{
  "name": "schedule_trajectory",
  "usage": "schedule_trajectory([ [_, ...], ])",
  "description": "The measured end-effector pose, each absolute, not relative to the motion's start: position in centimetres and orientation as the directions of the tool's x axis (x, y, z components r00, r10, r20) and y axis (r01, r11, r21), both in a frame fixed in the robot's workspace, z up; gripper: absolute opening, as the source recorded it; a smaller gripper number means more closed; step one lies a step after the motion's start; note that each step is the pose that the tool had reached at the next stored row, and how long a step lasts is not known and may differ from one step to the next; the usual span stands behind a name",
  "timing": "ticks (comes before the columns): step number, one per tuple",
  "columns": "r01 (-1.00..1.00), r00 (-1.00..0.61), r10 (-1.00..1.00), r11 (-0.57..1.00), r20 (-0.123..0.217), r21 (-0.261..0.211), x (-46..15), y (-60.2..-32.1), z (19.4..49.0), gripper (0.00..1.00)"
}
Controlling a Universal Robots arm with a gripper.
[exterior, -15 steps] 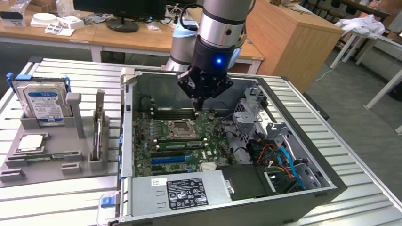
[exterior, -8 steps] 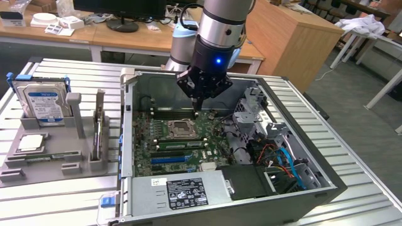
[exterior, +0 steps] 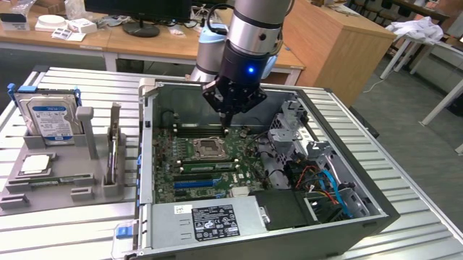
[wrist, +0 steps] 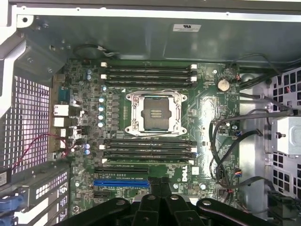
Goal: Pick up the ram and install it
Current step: 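Press down the ram until it locks into place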
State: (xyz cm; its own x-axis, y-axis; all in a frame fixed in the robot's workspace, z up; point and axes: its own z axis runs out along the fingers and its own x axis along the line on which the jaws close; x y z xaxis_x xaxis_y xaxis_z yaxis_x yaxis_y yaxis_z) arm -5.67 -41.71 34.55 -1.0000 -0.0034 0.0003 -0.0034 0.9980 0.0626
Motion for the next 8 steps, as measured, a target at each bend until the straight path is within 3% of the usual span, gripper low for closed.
schedule_trajectory([
  [8,-0.003,-1.000,-0.003,0.998,0.005,0.063,-5.95,-41.71,34.54,0.11],
])
